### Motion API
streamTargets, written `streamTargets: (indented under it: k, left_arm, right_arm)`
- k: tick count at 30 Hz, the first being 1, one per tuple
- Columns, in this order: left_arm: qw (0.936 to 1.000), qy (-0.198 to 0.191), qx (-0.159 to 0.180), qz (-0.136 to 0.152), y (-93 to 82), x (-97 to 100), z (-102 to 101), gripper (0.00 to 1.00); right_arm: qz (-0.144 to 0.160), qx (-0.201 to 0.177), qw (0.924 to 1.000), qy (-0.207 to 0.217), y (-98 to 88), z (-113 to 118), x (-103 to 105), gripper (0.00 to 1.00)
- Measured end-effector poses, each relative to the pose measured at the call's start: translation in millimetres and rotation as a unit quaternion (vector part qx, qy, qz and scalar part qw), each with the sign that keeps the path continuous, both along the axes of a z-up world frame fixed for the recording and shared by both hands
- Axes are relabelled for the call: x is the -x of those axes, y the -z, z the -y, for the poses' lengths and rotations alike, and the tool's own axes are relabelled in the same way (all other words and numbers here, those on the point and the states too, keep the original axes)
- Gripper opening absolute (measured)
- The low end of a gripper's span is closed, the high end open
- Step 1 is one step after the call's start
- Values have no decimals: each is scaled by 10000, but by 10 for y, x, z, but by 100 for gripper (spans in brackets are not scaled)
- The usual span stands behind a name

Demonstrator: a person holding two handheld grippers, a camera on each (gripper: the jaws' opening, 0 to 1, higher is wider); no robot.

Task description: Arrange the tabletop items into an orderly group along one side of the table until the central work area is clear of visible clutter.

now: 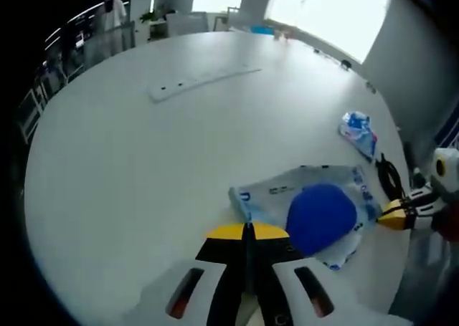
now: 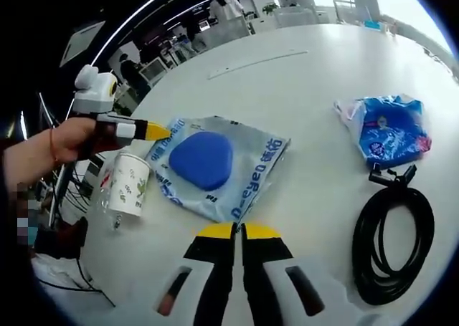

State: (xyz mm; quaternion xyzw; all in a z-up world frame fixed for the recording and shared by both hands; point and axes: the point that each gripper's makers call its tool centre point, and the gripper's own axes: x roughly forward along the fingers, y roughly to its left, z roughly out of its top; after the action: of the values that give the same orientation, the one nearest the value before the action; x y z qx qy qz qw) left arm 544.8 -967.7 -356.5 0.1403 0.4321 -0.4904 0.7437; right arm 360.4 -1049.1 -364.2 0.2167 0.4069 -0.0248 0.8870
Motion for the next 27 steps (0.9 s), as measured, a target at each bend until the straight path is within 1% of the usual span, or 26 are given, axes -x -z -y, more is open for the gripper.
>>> streamTargets:
  k: [13, 27]
  left_arm:
    - [10000, -79, 15, -22, -27, 16, 8, 0]
    - [9998, -132, 110, -38, -73, 51, 59, 0]
  right_arm:
    - [52, -14, 10000, 70, -23, 33, -1, 0]
    - [134, 6, 9997, 214, -70, 194, -27, 0]
